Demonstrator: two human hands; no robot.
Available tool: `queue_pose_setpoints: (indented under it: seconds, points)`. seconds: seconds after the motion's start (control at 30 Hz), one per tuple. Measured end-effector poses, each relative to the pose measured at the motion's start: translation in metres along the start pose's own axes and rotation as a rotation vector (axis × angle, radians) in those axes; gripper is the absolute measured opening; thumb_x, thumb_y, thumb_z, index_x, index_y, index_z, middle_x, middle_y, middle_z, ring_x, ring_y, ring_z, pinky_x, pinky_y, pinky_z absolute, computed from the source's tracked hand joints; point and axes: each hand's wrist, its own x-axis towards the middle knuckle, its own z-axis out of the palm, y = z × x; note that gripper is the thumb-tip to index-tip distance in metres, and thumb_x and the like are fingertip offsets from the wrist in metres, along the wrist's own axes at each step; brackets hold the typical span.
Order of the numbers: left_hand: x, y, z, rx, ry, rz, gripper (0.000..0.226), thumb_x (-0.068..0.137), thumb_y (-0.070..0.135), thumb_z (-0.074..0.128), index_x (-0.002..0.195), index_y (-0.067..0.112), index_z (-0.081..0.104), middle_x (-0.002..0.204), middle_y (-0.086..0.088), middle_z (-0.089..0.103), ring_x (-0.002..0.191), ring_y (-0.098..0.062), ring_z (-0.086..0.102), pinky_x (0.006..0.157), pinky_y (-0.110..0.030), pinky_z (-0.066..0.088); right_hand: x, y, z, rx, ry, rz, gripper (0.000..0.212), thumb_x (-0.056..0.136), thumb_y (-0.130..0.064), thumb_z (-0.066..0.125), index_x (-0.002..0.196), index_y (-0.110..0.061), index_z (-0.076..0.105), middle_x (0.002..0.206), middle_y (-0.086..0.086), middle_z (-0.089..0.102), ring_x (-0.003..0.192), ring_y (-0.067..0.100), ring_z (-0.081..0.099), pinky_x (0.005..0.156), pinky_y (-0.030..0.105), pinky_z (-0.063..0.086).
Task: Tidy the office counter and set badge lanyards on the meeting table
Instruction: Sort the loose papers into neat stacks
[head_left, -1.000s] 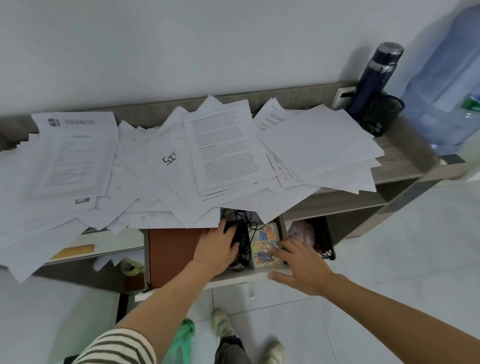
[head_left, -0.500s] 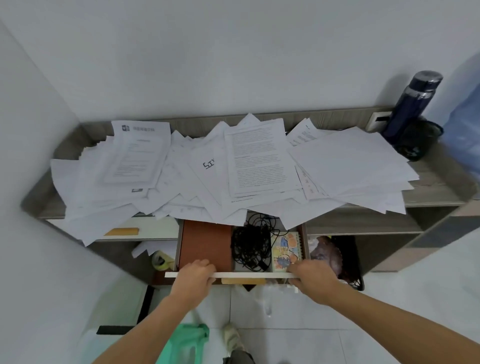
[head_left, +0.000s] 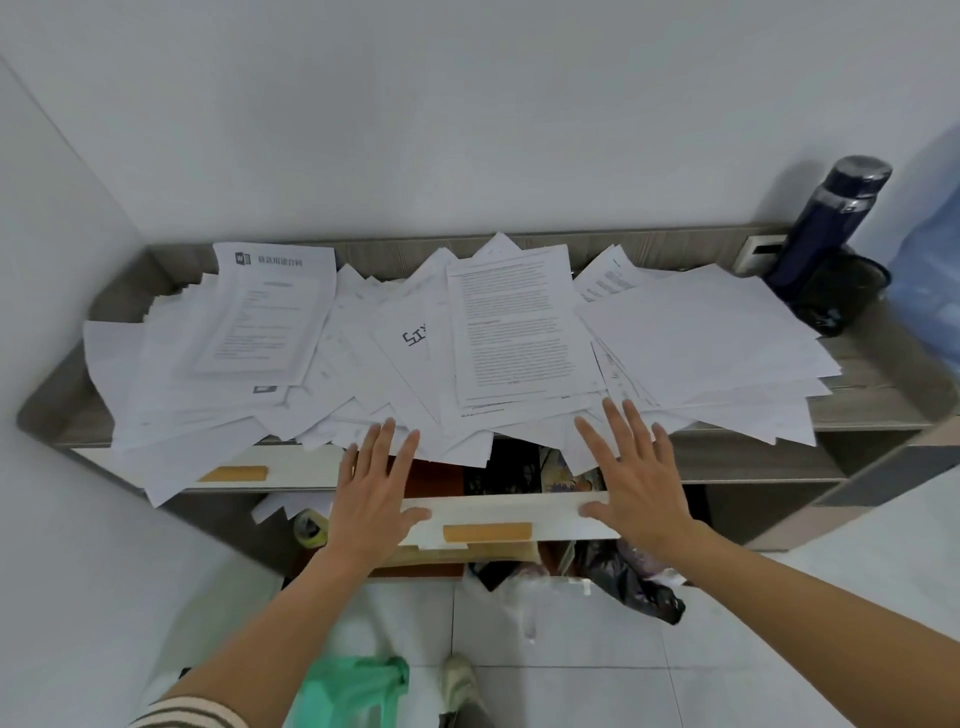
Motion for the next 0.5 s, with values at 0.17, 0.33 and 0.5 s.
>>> queue_pose_setpoints:
  seconds: [0.17, 0.33, 0.5]
  points:
    - [0.031, -0.002, 0.01, 0.051, -0.003, -0.011, 0.109, 0.057, 0.056, 0.084, 0.144, 0.012, 0.035, 0.148, -0.021, 0.041, 0.137, -0.038, 0.039, 0.107, -0.054, 0.033, 0.028, -0.002, 0.003, -0.002, -0.025, 0.059, 0.131, 0.048, -0.058, 0.089, 0.153, -0.024, 0.018, 0.159, 0.018, 0.023, 0.146, 0.04, 0.02, 0.108, 0.063, 0.028]
    - [0.056, 0.001, 0.008, 0.119, -0.112, -0.065, 0.09, 0.084, 0.044, 0.068, 0.153, 0.016, 0.017, 0.159, -0.015, 0.019, 0.147, -0.034, 0.017, 0.119, -0.048, 0.014, 0.051, -0.003, 0.009, -0.042, -0.064, 0.092, 0.124, 0.054, -0.046, 0.091, 0.152, -0.024, 0.019, 0.156, 0.017, 0.032, 0.142, 0.039, 0.033, 0.108, 0.06, 0.031]
    - [0.072, -0.006, 0.012, 0.088, -0.114, -0.011, 0.076, 0.047, 0.012, 0.085, 0.117, 0.009, 0.054, 0.114, -0.018, 0.059, 0.103, -0.039, 0.058, 0.083, -0.047, 0.052, 0.063, 0.0, 0.018, -0.054, -0.093, 0.08, 0.096, 0.051, -0.032, 0.093, 0.137, -0.019, 0.053, 0.136, 0.017, 0.054, 0.122, 0.039, 0.053, 0.094, 0.054, 0.046]
